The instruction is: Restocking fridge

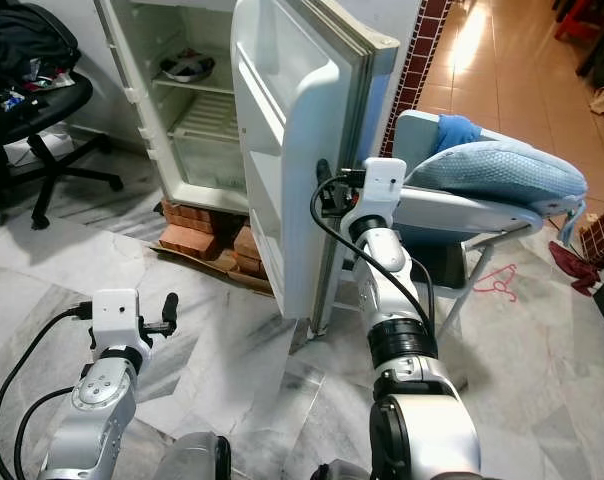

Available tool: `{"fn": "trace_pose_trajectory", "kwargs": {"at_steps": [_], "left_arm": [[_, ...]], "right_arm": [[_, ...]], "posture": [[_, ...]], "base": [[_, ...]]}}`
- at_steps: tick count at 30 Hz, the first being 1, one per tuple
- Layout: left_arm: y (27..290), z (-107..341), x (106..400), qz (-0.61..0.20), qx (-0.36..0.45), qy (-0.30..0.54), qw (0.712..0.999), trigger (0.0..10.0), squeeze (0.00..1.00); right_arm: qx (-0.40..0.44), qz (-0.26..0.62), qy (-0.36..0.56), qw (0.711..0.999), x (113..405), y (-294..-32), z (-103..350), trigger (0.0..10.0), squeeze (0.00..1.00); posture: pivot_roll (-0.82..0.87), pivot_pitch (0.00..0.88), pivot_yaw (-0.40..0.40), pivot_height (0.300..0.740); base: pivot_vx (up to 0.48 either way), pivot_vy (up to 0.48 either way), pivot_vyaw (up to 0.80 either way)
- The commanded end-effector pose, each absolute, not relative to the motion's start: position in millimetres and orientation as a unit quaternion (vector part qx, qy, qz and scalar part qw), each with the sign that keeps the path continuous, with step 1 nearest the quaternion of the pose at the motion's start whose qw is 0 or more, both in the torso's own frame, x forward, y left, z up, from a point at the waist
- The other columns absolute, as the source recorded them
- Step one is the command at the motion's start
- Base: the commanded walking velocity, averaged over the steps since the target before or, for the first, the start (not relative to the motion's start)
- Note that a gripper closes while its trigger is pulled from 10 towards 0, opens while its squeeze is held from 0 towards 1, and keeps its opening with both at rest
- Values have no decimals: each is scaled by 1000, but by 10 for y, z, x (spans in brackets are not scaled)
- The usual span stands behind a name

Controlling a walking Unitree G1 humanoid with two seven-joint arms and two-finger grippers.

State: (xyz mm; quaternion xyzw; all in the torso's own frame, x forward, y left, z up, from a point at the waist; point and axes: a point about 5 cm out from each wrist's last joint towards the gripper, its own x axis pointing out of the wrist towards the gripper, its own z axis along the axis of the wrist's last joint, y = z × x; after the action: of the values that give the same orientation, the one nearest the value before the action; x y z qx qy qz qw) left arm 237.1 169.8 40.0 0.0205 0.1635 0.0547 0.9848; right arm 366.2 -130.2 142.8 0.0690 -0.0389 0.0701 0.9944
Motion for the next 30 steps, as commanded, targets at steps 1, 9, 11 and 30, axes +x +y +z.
{"fn": "trace_pose_trajectory", "kwargs": {"at_steps": [1,9,11,30], "left_arm": [[1696,413,2359,53,20,164,985,10000,0],[1675,410,2371,49,18,166,985,10000,0],[1672,407,2372,48,18,168,984,10000,0],[1654,398,2378,38,14,171,984,10000,0]], "right_arm": [[58,70,-52,994,3660,-1281,1464,10000,0],[116,138,-68,981,3673,-1012,1561,10000,0],[150,177,-71,970,3659,-891,1616,10000,0],[84,270,2,959,3242,-1106,1198,10000,0]], "posture": [[152,52,-11,740],[150,54,-9,740],[150,54,-9,740],[137,51,-12,740]], "base": [[0,0,0],[0,0,0],[0,0,0],[0,0,0]]}}
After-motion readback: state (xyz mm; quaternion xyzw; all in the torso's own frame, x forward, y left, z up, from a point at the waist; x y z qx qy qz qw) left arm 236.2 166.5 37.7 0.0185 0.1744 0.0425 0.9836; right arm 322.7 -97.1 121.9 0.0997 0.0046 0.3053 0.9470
